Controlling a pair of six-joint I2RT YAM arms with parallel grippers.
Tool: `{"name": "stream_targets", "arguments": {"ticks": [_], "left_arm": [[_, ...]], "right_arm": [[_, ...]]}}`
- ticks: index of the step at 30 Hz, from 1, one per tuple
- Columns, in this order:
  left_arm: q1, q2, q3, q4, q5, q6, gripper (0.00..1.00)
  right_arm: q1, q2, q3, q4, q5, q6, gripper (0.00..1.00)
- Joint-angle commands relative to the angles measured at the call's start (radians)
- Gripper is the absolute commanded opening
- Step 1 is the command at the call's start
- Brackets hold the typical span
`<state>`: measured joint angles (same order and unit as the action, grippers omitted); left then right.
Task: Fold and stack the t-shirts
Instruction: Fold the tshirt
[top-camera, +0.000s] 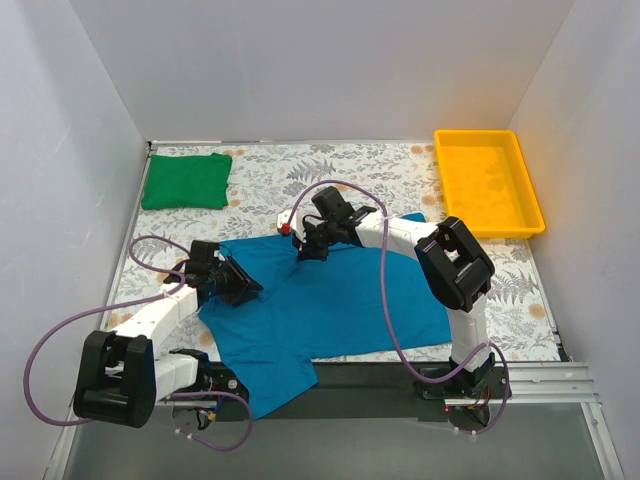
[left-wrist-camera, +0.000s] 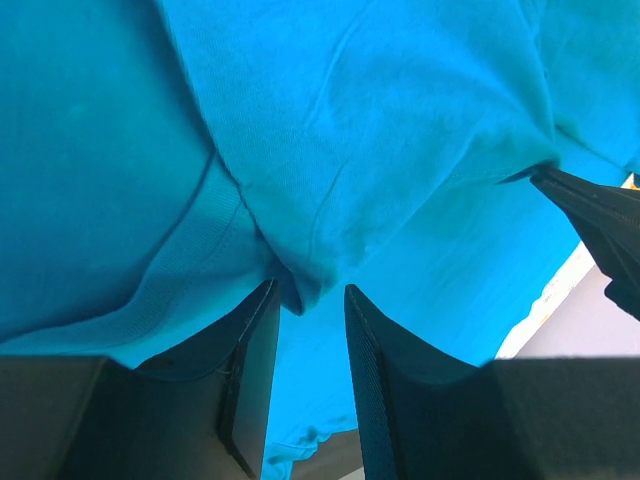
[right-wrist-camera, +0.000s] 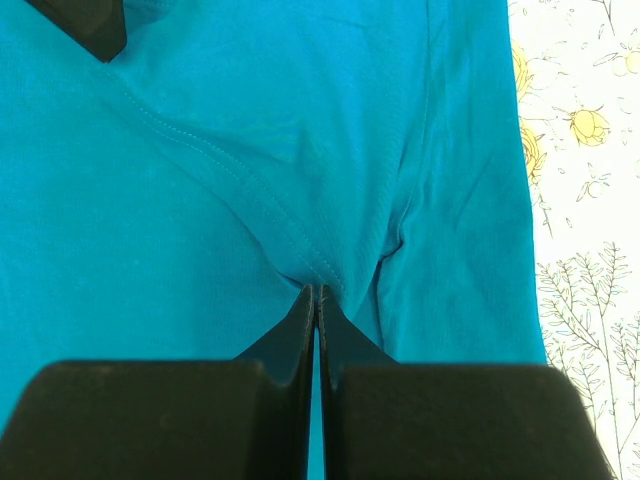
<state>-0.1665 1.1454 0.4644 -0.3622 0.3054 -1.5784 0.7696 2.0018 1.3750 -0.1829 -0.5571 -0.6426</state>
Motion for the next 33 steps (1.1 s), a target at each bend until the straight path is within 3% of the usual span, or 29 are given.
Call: {"name": "stream_targets", "arguments": {"ticks": [1,13,18,25,33], "left_arm": [[-0.016,0.005,-0.004,0.003,-0.014,-0.031,0.31],[-0.037,0.0,-0.033,0.026,0.0,-0.046,0.29],[-0.042,0.002,-0.041,0.04,0.015,-0.048,0.14],[-0.044,-0.009,-0.043,0.043,0.024,-0.048,0.01],[-0.044,-0.045,-0.03,0.013,0.076,-0.048,0.01]], "right_arm": [[-0.001,-0.029,0.004,0.008,-0.023,0.006,0.02],[-0.003,-0.024,0.006,0.008,-0.027,0.012,0.02],[-0.001,-0.024,0.006,0.008,-0.029,0.012,0.01],[-0.001,-0.024,0.004,0.008,-0.03,0.011,0.01],[-0.001,-0.026,0.004,0.008,-0.024,0.011,0.01]]}}
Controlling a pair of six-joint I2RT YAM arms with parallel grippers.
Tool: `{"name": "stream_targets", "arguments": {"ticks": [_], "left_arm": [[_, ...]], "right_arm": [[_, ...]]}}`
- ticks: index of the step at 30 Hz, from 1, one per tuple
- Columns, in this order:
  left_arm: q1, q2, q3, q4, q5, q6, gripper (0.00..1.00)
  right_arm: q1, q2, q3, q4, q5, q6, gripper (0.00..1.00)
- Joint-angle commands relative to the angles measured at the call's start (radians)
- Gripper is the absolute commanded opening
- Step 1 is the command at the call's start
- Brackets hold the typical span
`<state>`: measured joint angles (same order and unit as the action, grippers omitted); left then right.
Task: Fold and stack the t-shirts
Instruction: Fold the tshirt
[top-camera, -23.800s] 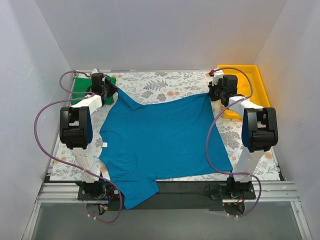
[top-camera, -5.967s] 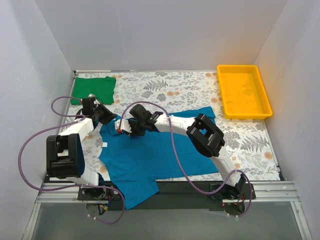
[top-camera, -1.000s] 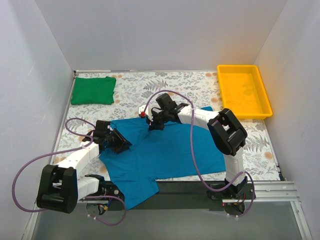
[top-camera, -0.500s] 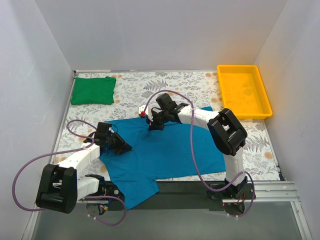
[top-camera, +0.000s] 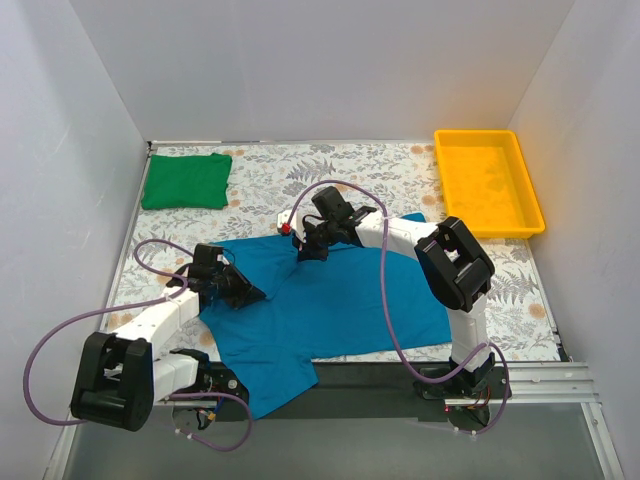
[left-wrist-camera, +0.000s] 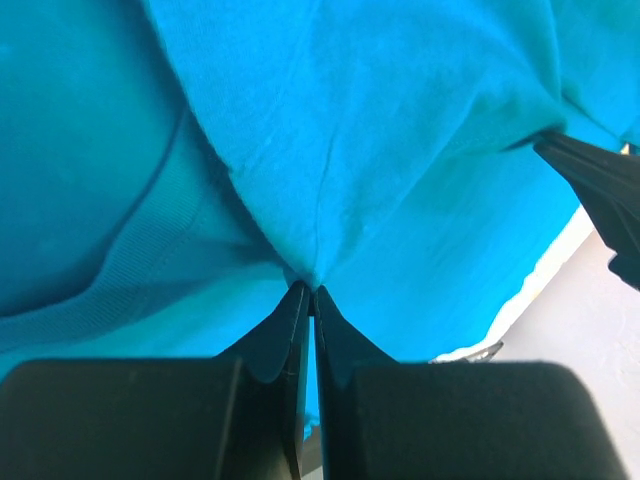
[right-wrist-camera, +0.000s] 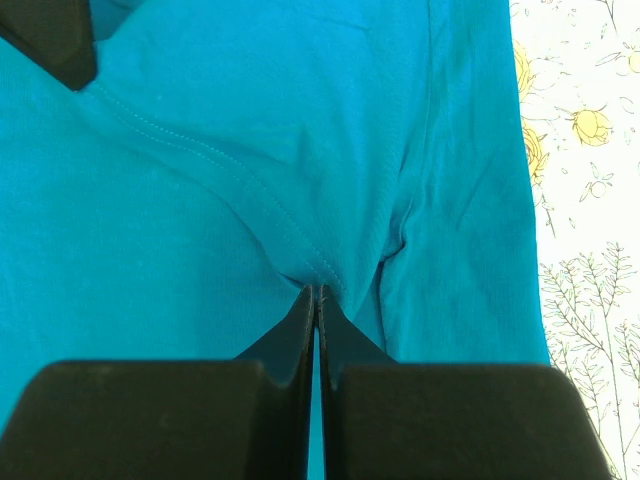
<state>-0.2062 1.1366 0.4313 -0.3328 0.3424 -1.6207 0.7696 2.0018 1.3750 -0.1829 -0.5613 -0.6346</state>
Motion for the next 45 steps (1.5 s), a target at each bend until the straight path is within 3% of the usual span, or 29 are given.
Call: {"name": "stream_targets", "arguments": {"ticks": [1,7,33,41,45], "left_arm": [[-0.004,-0.04,0.004,-0.025,0.047,-0.007,0.01],[-0.004,-0.046,0.001,-0.04,0.072,-0.008,0.06],[-0.004,-0.093,0.03,-0.083,0.021,-0.022,0.06],[-0.004,-0.104,0.041,-0.103,0.059,-0.008,0.08],[-0.004,-0.13,0.046,-0.126,0.07,0.004,0.15]], "right_arm": [[-0.001,-0.026,0.004,0.008,-0.02,0.003,0.01],[-0.001,-0.026,0.006,0.008,-0.022,0.001,0.01],[-0.016,-0.011,0.055,-0.173,-0.107,-0.157,0.02],[-0.024,-0.008,0.091,-0.17,-0.057,-0.106,0.27],[-0.075,-0.043,0.11,-0.171,-0.061,-0.077,0.4]]}}
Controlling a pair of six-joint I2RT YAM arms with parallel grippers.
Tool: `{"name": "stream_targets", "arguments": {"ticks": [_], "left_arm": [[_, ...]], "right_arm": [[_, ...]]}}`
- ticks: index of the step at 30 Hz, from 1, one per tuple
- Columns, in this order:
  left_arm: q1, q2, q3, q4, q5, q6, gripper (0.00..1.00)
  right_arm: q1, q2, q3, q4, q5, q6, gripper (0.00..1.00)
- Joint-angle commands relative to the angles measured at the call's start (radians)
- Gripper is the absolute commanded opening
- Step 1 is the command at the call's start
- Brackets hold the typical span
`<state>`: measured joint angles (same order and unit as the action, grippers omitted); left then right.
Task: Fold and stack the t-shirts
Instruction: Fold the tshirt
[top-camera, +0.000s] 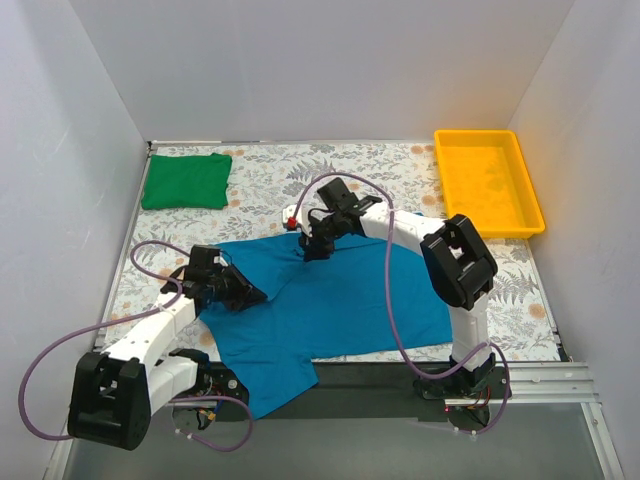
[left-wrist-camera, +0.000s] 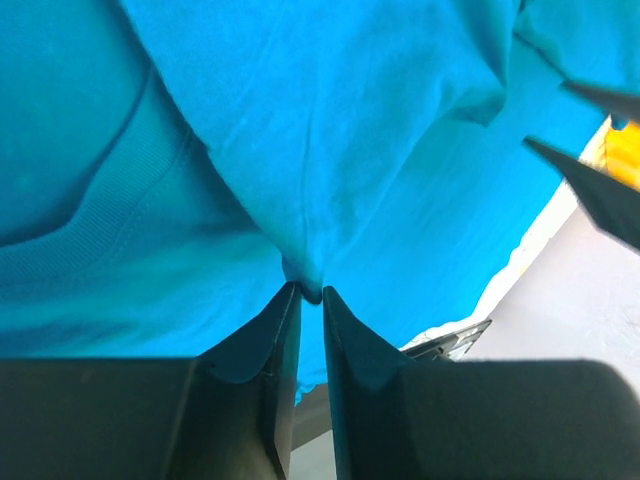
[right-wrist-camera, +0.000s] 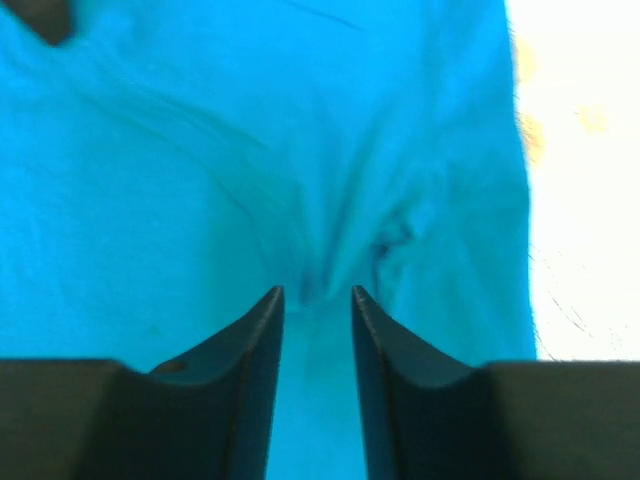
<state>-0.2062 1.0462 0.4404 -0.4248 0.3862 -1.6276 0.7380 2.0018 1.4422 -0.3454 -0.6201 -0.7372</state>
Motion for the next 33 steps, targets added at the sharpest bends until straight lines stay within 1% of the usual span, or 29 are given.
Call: {"name": "stream_targets", "arguments": {"ticks": [1,2,5,6,9,12,14,15,19,23,24,25,28,33], "left_arm": [[-0.004,-0.055,0.046,-0.049,0.023,0.017,0.16],[-0.002,-0.066,0.052,-0.058,0.016,0.017,0.2],[-0.004,-0.116,0.084,-0.092,-0.032,0.029,0.28],[-0.004,-0.126,0.095,-0.106,-0.05,0.032,0.32],[-0.002,-0.143,0.129,-0.106,-0.093,0.049,0.36],[0.008,-0.115,0.161,-0.071,-0.145,0.064,0.41],[0.031,-0.072,0.169,-0.031,-0.168,0.087,0.41],[0.068,-0.051,0.173,0.013,-0.167,0.094,0.41],[0.158,0.057,0.219,0.084,-0.173,0.152,0.41],[0.205,0.158,0.254,0.153,-0.253,0.221,0.41],[0.243,0.178,0.259,0.176,-0.266,0.23,0.41],[0.255,0.22,0.273,0.182,-0.274,0.238,0.41],[0.287,0.285,0.29,0.21,-0.291,0.239,0.41],[0.326,0.371,0.327,0.227,-0.313,0.241,0.38]], "right_arm": [[-0.057,-0.06,0.043,-0.007,-0.007,0.035,0.43],[-0.071,-0.07,0.041,-0.007,-0.015,0.039,0.43],[-0.14,-0.112,0.035,-0.007,-0.052,0.064,0.44],[-0.176,-0.123,0.032,-0.007,-0.065,0.071,0.43],[-0.247,-0.17,0.012,-0.007,-0.113,0.085,0.44],[-0.296,-0.228,-0.035,-0.009,-0.138,0.087,0.43],[-0.318,-0.274,-0.086,-0.01,-0.158,0.087,0.43],[-0.336,-0.29,-0.106,-0.009,-0.162,0.09,0.43],[-0.373,-0.362,-0.203,-0.007,-0.205,0.108,0.43],[-0.385,-0.408,-0.287,0.006,-0.251,0.133,0.43],[-0.388,-0.413,-0.302,0.011,-0.251,0.134,0.43],[-0.393,-0.419,-0.305,0.014,-0.254,0.143,0.43],[-0.426,-0.422,-0.309,0.028,-0.271,0.162,0.43],[-0.492,-0.419,-0.324,0.048,-0.294,0.183,0.43]]}}
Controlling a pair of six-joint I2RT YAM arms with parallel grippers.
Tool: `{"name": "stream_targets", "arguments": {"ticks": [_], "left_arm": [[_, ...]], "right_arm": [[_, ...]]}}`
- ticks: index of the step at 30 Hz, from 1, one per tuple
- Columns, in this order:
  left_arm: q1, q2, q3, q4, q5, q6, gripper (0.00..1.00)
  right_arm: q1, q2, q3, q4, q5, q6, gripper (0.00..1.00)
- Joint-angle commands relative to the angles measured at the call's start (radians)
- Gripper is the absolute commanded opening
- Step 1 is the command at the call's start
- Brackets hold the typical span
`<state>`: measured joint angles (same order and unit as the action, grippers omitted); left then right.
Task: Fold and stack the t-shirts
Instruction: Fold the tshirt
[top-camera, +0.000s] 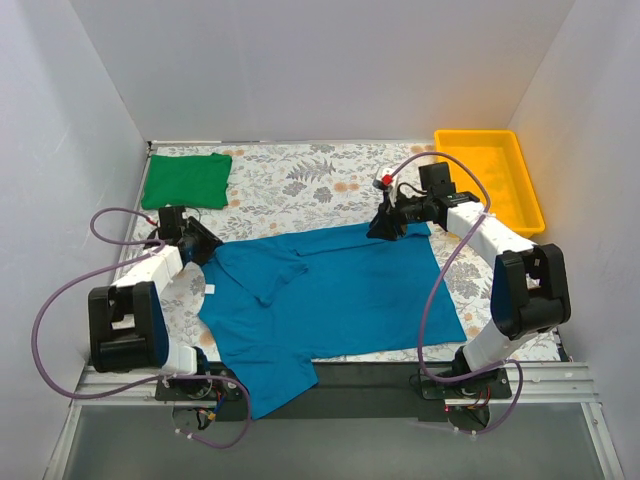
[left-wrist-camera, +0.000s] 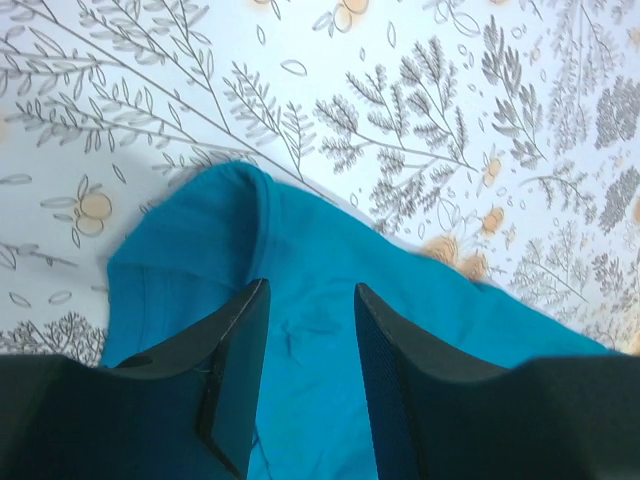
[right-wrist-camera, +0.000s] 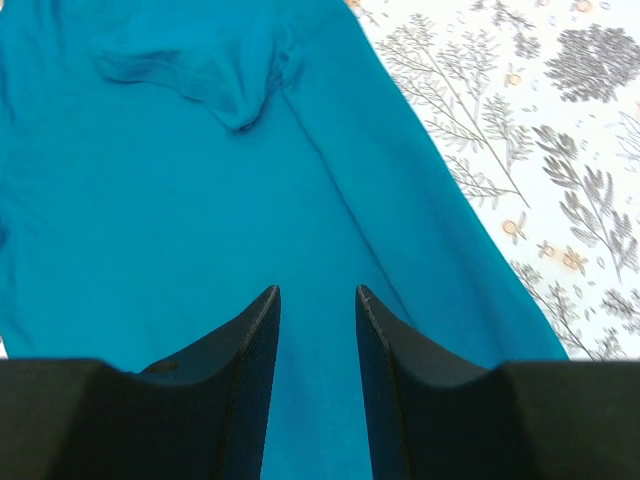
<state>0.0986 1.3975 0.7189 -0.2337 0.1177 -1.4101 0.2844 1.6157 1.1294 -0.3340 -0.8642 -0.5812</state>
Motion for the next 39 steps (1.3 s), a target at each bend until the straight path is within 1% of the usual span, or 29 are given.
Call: {"name": "stream_targets", "arguments": {"ticks": [1,5,11,16,20,21,24,27,32,36,38,39], "left_arm": [[0.027,0.044,0.054,0.037,-0.049,0.023,0.38],[0.047,0.103,0.095,0.037,-0.059,0.034,0.37],[0.056,0.182,0.143,0.013,-0.069,0.051,0.36],[0.059,0.234,0.162,0.01,-0.032,0.06,0.33],[0.061,0.265,0.189,0.011,-0.015,0.066,0.22],[0.059,0.271,0.194,0.011,-0.018,0.066,0.15],[0.067,0.287,0.224,0.01,-0.032,0.062,0.05],[0.078,0.314,0.27,0.001,-0.049,0.063,0.03],[0.098,0.385,0.355,-0.033,-0.056,0.077,0.02],[0.112,0.417,0.382,-0.036,-0.056,0.088,0.03],[0.121,0.425,0.392,-0.041,-0.055,0.092,0.06],[0.124,0.434,0.399,-0.041,-0.053,0.092,0.07]], "right_arm": [[-0.045,-0.03,-0.011,0.036,-0.059,0.03,0.43],[-0.073,-0.025,-0.014,0.039,-0.067,0.04,0.43],[-0.08,-0.022,-0.016,0.043,-0.068,0.043,0.43],[-0.094,-0.019,-0.016,0.043,-0.07,0.047,0.43],[-0.108,-0.019,-0.017,0.044,-0.07,0.047,0.43],[-0.11,-0.02,-0.017,0.043,-0.07,0.047,0.43],[-0.12,-0.019,-0.017,0.043,-0.072,0.049,0.43],[-0.125,-0.014,-0.017,0.044,-0.065,0.05,0.43],[-0.128,0.0,-0.013,0.049,-0.006,0.058,0.43],[-0.133,0.027,-0.003,0.055,0.082,0.084,0.43],[-0.145,0.049,0.003,0.069,0.148,0.122,0.43],[-0.148,0.061,0.004,0.081,0.213,0.144,0.43]]}}
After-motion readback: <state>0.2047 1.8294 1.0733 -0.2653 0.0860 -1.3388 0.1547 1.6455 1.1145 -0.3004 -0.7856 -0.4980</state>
